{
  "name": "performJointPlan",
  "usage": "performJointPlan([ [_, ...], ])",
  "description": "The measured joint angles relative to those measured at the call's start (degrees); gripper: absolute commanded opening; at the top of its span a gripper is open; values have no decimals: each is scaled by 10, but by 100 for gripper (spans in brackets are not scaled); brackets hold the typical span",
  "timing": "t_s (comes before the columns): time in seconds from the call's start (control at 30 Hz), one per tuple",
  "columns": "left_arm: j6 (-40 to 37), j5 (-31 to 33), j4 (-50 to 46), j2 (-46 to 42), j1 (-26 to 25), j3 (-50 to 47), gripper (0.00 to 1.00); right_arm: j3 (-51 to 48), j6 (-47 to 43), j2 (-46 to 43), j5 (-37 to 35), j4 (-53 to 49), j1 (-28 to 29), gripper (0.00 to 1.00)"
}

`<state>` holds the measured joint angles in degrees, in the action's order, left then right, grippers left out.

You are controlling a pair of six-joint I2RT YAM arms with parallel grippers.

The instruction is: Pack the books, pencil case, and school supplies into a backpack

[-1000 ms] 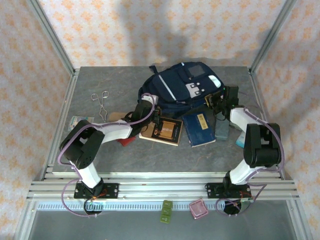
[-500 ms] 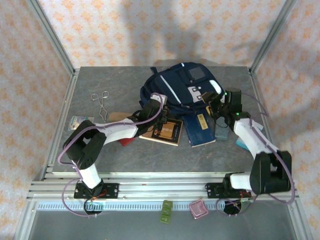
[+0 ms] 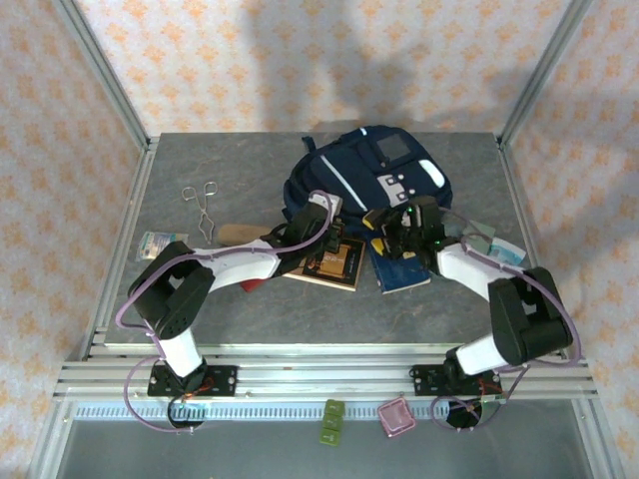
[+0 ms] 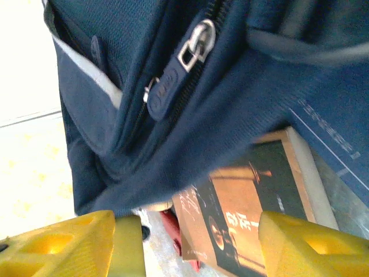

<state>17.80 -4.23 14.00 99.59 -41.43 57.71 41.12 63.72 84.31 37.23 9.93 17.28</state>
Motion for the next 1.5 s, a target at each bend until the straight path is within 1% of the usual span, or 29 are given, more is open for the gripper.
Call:
performJointPlan([
  [0.03,-2,0,-2,0,-5,0,0,10,3,18,-3,9,2,57],
  [0.1,-4,0,-4,0,-13,0,0,33,10,50,-5,25,5,45],
  [0.17,-4,3,-6,0,-20,0,0,60,15,85,-5,33,8,19],
  [0.23,-4,10,-8,0,-19,-1,0,74,18,107,-3,35,9,1],
  [0.4,-4,30,-10,-5,-17,-14,0,80,15,116,-1,35,14,0],
  [0.53,-3,32,-8,-26,4,-36,0,72,6,94,0,30,10,0],
  [0.63,-3,29,1,-52,30,-58,0,47,-4,52,6,26,-8,0],
  [0.67,-3,18,5,-60,38,-64,0,39,-8,39,12,26,-15,0],
  [0.77,-3,4,13,-79,45,-75,0,21,-17,9,23,24,-31,0],
  [0.87,-3,9,9,-92,68,-86,0,14,-27,-1,30,11,-51,0],
  [0.93,-3,10,1,-96,74,-87,0,14,-32,0,33,8,-54,0],
  [1.0,-4,18,-10,-107,68,-90,0,16,-38,0,38,2,-54,0],
  [1.1,-9,40,-32,-144,43,-101,0,35,-50,8,47,-21,-56,0],
  [1.27,-10,69,-55,-205,11,-106,0,103,-81,42,68,-64,-63,0],
  [1.4,-6,70,-55,-220,-21,-106,0,159,-104,65,69,-87,-64,0],
  [1.5,1,62,-54,-208,-44,-100,0,191,-113,92,66,-96,-75,0],
])
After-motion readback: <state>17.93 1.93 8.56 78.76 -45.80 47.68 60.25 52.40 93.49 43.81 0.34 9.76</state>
